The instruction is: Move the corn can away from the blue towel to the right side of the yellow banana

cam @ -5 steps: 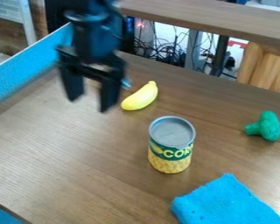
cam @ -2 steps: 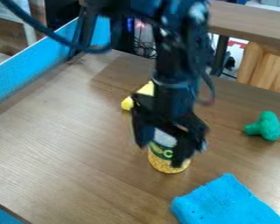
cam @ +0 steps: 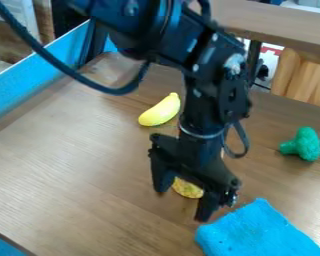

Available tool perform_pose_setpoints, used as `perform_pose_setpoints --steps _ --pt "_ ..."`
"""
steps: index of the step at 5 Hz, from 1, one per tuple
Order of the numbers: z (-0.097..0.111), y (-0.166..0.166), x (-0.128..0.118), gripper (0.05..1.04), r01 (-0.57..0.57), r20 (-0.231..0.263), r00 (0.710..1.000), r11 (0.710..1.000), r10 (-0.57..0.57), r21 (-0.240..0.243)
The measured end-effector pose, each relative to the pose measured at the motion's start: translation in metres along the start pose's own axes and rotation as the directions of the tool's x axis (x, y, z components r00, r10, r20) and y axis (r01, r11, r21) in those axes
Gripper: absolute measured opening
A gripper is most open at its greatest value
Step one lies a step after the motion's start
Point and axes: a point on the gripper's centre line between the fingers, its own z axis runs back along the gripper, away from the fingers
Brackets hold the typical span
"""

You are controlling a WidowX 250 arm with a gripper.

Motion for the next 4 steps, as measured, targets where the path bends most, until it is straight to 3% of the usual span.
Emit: perform_pose_setpoints --steps 2,3,4 --pt "-0.011 0.015 0.006 1.001 -0.025 0.102 0.995 0.994 0.014 0.104" --pt "-0.014 0.019 0.012 1.001 -0.027 0.134 0.991 0.991 0.009 0.130" --pt "-0.022 0.017 0.016 1.001 -0.023 0.133 0.991 0.992 0.006 0.126"
